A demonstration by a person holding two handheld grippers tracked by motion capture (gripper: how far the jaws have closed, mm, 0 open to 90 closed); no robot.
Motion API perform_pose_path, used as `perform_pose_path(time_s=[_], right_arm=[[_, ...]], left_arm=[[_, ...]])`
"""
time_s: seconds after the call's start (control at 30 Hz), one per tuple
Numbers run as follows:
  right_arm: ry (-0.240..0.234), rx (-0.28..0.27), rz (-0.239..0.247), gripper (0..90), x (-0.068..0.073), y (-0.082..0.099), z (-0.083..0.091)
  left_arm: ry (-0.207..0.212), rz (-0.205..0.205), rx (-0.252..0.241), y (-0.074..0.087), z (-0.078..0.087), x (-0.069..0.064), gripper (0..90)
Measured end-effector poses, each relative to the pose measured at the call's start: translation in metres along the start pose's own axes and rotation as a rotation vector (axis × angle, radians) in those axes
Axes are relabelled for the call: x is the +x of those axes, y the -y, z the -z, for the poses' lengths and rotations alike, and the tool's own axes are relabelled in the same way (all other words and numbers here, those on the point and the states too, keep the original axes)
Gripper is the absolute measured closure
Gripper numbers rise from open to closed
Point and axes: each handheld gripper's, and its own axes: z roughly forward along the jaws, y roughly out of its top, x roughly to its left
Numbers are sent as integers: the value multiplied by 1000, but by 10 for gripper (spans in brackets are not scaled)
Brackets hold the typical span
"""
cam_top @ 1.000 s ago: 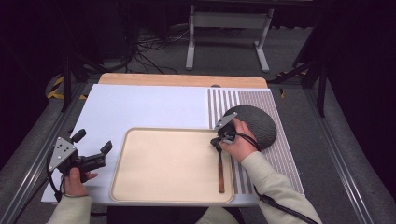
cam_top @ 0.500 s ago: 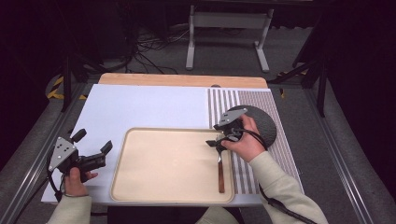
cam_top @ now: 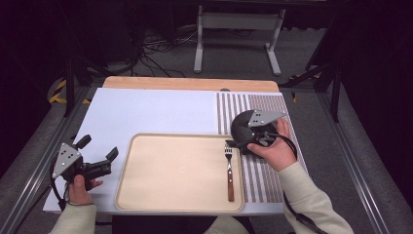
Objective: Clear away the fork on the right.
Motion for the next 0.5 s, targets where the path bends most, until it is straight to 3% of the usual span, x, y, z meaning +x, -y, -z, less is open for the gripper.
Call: perform_pose_path(time_s=[0.23,0.37,0.5], right_arm=[[57,-122,-39,188,0,22,31],[53,-174,-76,187,-1,38,41],[81,-237,-126,180,-4,67,57]], left_arm=[[0,1,0,0,0,0,0],[0,2,1,0,0,-1,0],[1,2,1,0,0,-1,0]])
